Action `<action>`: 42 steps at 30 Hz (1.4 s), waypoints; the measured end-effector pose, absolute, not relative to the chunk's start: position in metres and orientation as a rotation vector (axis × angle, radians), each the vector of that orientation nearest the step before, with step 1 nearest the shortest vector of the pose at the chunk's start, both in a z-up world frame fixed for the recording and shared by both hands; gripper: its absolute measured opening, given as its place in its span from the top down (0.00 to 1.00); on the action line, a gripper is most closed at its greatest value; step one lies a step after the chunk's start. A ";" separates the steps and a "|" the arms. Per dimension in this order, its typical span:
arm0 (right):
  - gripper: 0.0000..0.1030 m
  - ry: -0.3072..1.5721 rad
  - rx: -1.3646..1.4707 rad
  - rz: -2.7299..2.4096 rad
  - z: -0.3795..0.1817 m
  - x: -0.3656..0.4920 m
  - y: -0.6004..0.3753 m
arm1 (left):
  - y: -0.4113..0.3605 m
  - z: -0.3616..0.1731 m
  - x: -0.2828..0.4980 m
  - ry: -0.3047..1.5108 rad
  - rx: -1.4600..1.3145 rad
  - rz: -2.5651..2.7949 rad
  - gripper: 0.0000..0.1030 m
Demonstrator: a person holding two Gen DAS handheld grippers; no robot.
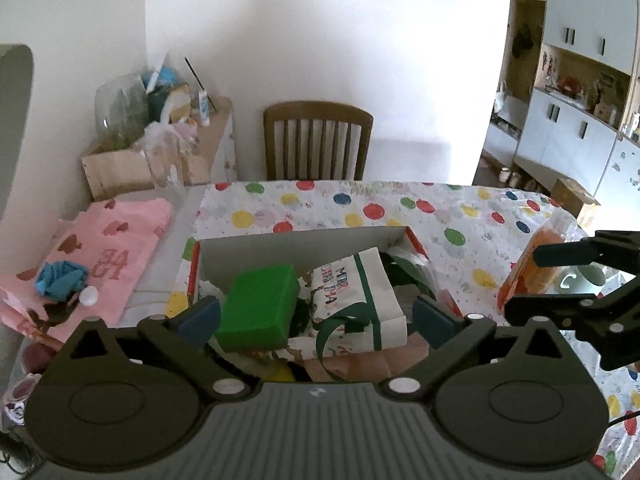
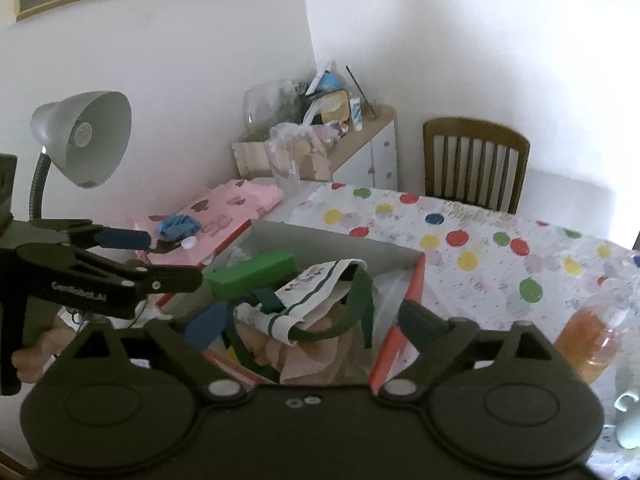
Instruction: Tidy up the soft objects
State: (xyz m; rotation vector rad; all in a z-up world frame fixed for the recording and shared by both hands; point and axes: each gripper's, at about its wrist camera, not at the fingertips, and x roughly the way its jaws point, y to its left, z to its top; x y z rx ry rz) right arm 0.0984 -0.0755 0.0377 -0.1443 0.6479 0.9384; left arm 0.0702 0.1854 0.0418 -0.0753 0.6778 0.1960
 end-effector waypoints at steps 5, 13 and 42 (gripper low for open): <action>0.00 0.612 -0.126 0.919 0.044 0.090 -0.087 | 0.177 0.045 0.058 0.652 -0.079 0.192 0.00; 0.00 0.574 -0.096 0.866 0.044 0.076 -0.097 | 0.165 0.049 0.041 0.599 -0.107 0.220 0.00; 0.00 0.548 -0.090 0.791 0.041 0.061 -0.104 | 0.153 0.050 0.022 0.548 -0.129 0.216 0.00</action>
